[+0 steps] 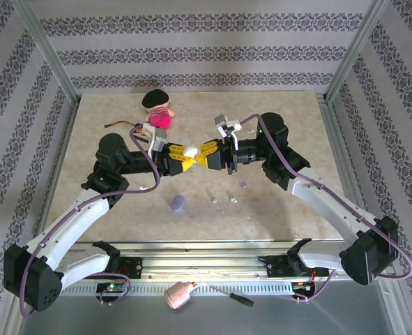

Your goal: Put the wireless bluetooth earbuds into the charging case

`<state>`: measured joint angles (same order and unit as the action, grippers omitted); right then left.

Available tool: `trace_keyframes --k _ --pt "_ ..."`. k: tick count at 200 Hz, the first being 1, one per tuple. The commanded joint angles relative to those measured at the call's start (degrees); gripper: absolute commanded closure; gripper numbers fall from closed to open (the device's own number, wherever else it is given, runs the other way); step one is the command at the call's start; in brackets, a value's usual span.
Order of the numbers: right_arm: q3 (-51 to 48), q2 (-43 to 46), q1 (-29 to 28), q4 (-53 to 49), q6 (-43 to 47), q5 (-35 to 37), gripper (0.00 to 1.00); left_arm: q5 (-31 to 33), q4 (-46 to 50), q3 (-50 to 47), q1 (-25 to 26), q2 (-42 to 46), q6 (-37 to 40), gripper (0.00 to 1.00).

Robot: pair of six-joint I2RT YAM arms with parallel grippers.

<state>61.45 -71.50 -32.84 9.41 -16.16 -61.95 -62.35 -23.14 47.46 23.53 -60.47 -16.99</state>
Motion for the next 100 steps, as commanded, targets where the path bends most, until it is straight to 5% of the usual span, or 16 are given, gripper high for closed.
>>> trace_keyframes --k 1,41,100 --pt "1.2 1.4 -0.8 0.9 2.0 -0.7 0.9 0.0 4.4 0.1 0.7 0.3 2.8 0.7" --pt "2.6 -0.2 0.0 -3.9 4.0 0.8 0.9 1.5 15.5 1.9 0.6 1.6 11.7 0.4" --pt "8.3 -1.8 -1.2 -27.1 20.2 7.0 0.91 2.5 30.0 5.1 0.6 1.5 20.7 0.41"
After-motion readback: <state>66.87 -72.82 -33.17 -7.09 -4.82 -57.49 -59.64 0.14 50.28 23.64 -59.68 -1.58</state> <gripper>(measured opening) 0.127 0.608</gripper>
